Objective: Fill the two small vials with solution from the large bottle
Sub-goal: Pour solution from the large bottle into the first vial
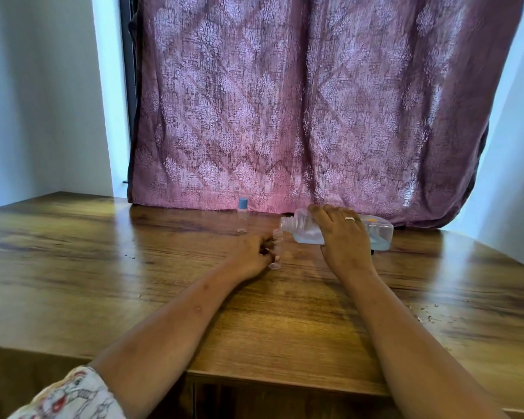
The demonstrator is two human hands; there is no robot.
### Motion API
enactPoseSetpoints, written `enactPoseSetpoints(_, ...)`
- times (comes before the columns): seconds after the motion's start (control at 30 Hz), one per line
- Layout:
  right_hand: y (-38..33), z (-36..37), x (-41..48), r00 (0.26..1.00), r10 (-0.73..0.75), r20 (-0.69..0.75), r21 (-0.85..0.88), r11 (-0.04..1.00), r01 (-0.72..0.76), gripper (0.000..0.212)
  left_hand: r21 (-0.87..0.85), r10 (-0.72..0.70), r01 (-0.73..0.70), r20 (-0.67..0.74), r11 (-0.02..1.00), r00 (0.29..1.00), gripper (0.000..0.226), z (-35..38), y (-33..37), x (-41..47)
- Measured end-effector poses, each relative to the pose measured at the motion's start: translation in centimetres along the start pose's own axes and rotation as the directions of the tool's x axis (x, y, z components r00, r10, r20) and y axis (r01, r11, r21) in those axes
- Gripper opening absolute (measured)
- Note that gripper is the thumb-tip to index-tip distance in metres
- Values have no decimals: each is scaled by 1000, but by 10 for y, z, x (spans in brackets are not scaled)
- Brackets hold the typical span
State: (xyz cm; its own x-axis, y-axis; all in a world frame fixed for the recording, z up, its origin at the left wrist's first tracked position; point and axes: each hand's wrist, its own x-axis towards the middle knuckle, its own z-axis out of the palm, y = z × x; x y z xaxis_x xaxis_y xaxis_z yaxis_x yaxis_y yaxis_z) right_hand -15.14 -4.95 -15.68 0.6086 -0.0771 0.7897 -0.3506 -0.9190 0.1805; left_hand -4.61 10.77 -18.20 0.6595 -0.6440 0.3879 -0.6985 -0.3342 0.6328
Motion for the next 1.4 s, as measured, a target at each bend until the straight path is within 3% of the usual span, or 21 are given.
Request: enactPoseSetpoints(1.4, 0, -1, 1, 1000, 21, 6, 21, 1000, -21, 64, 24, 6, -6, -7, 1000, 1000, 38, 1, -6, 2)
